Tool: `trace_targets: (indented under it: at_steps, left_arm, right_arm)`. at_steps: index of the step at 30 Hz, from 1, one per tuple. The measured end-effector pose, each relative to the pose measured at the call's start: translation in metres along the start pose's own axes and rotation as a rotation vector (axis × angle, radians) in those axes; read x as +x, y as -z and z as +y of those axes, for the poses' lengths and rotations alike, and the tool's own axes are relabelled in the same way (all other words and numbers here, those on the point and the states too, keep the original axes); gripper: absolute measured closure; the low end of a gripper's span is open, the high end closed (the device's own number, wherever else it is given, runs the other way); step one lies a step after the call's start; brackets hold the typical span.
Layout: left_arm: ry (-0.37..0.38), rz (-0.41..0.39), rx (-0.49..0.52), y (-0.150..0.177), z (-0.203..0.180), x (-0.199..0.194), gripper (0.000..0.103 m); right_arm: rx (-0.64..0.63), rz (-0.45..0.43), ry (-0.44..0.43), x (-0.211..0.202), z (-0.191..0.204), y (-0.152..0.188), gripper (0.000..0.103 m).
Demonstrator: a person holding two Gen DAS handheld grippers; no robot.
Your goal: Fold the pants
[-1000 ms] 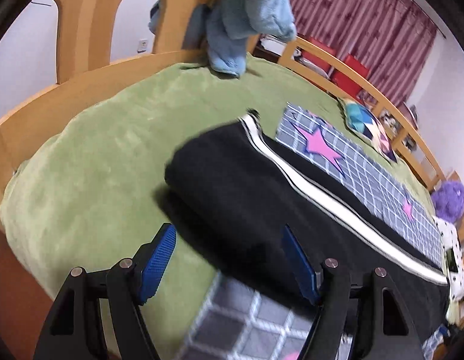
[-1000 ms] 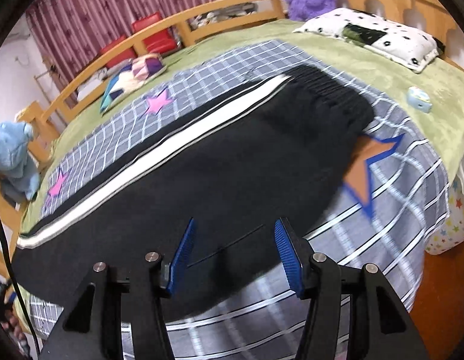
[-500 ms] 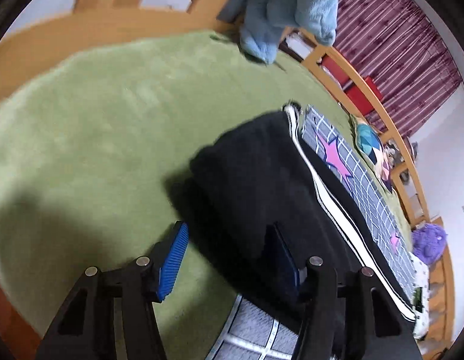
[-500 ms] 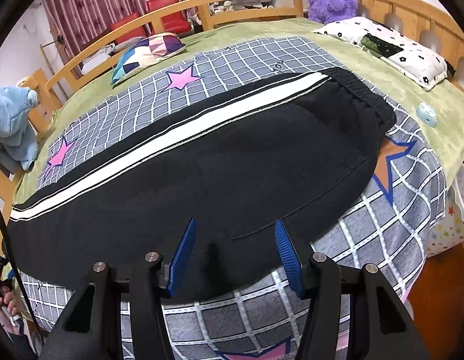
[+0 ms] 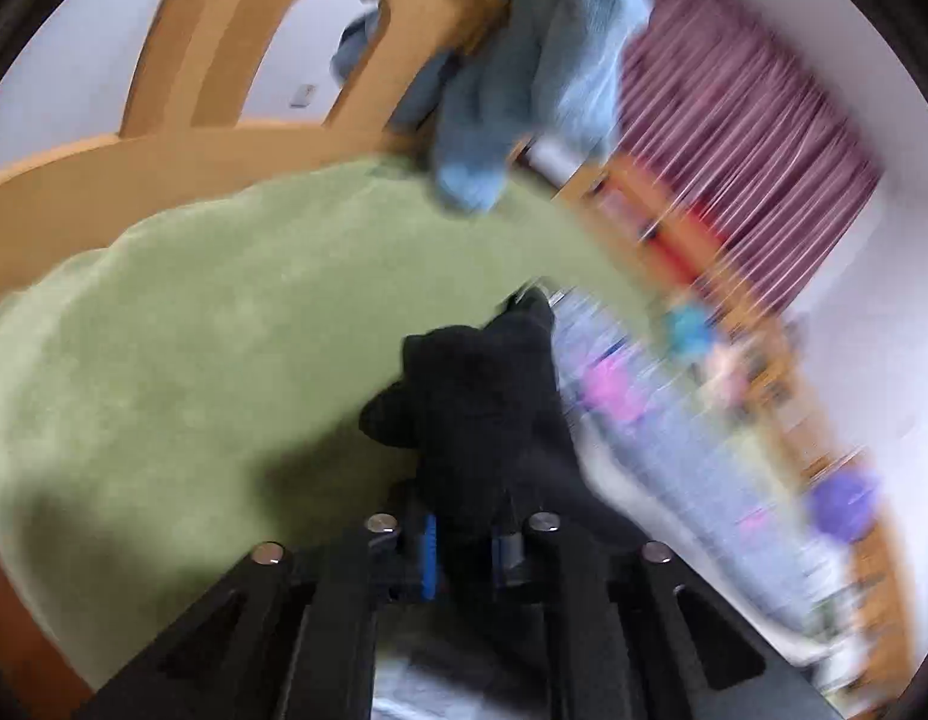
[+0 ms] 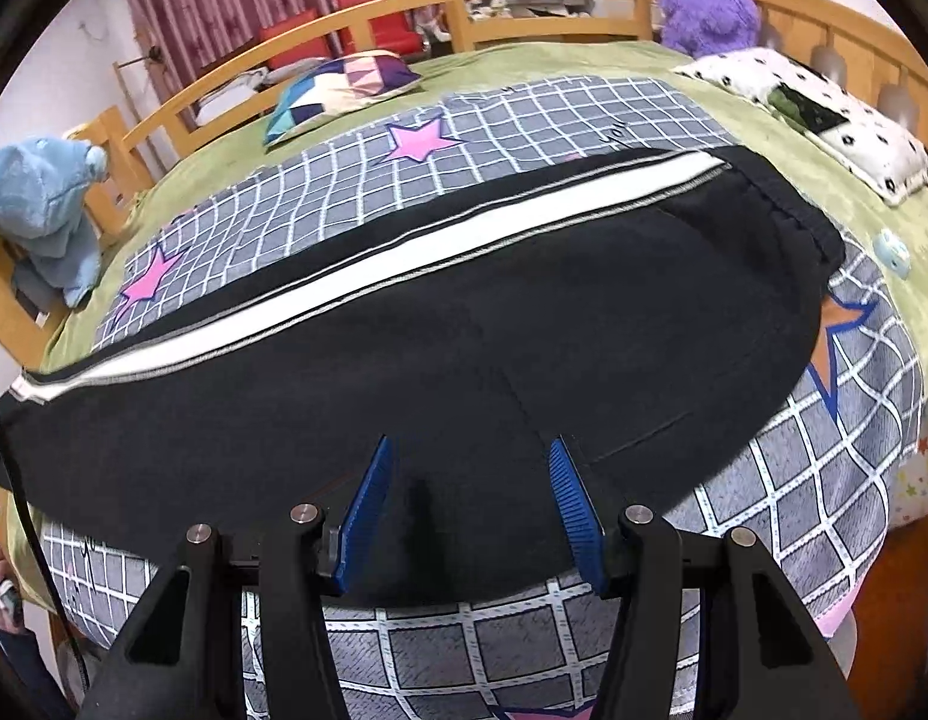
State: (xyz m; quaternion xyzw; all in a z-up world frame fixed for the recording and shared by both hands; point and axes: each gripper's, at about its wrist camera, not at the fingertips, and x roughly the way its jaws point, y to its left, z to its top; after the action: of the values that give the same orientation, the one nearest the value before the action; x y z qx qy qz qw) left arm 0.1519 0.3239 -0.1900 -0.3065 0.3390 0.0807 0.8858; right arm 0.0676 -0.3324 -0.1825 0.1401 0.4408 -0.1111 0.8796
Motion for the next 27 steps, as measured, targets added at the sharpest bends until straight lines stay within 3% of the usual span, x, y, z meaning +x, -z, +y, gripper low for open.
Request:
trace_targets:
  at_steps: [2, 3, 5, 8, 12, 14, 15, 18, 20, 23, 27]
  left_arm:
    - [-0.067, 0.144, -0.075, 0.004, 0.020, 0.027, 0.076]
    - [-0.051, 0.172, -0.130, 0.007, 0.034, 0.033, 0.073]
    - [-0.022, 0.141, -0.141, 0.006, 0.039, 0.026, 0.072]
    - [-0.047, 0.076, -0.060, -0.002, 0.025, 0.011, 0.070]
    - [-0.043, 0.058, 0.038, -0.027, 0.000, 0.007, 0.067]
    - [-0.069, 0.041, 0.091, -0.037, -0.012, 0.002, 0.067]
    - [-0.107, -0.015, 0.123, -0.045, -0.019, -0.004, 0.066]
    - [-0.146, -0.083, 0.171, -0.062, -0.020, -0.024, 0.050]
    - [-0.127, -0.114, 0.165, -0.072, -0.024, -0.027, 0.050]
    - [-0.115, -0.067, 0.232, -0.082, -0.048, -0.003, 0.049]
    - [-0.033, 0.026, 0.210, -0.087, -0.061, 0.044, 0.049]
  right_arm:
    - [-0.013, 0.007, -0.007, 0.002, 0.003, 0.001, 0.049]
    - [-0.018, 0.011, -0.011, 0.003, 0.004, 0.003, 0.049]
    - [-0.025, 0.015, -0.014, 0.006, 0.006, 0.005, 0.049]
    - [-0.045, 0.026, -0.013, 0.009, 0.010, 0.008, 0.049]
    - [-0.075, 0.035, -0.011, 0.013, 0.016, 0.010, 0.049]
    - [-0.078, 0.040, -0.012, 0.015, 0.018, 0.011, 0.049]
    - [-0.077, 0.044, -0.008, 0.016, 0.018, 0.011, 0.049]
    - [-0.062, 0.054, -0.007, 0.018, 0.019, 0.010, 0.049]
    - [-0.056, 0.055, 0.002, 0.019, 0.020, 0.007, 0.049]
    - [-0.055, 0.055, 0.006, 0.023, 0.024, 0.002, 0.049]
    - [-0.070, 0.054, 0.021, 0.026, 0.030, -0.004, 0.049]
